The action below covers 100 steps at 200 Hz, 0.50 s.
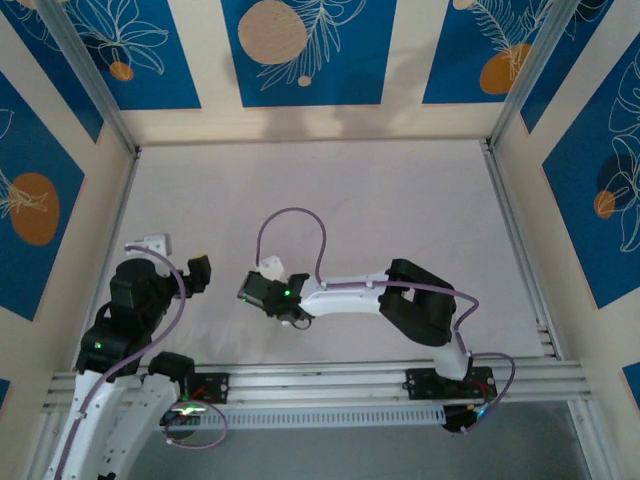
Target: Load the batteries into the remote control
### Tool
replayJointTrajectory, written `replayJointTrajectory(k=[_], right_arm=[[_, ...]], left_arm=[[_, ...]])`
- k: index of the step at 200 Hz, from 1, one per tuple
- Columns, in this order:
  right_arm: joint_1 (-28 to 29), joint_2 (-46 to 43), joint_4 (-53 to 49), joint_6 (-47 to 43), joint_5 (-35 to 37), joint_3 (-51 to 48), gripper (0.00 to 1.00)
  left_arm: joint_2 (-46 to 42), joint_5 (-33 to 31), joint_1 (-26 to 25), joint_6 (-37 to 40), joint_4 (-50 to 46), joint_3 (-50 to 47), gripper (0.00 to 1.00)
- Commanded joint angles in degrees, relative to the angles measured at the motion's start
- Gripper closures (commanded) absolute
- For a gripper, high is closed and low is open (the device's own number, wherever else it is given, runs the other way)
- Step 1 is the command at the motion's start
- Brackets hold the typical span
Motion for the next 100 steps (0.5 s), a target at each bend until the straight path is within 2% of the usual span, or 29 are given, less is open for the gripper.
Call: replayJointTrajectory(k=[1,35,100], right_arm=[[0.7,1.5,-3.0,-0.2,-1.3,1.1,0.75],[0.8,3.2,-7.8,1.0,0.2,4.3,0.76],[1.0,4.2,-10.6,2.4,2.6,5.7,0.76]], left_arm=[[-0.5,0.4,0.8,1.0,0.3,0.8,0.0],[-0.6,0.4,0.8,1.1,0.3,0.8,0.0],[-0.6,0.5,0.8,1.0,0.3,0.7,0.0]])
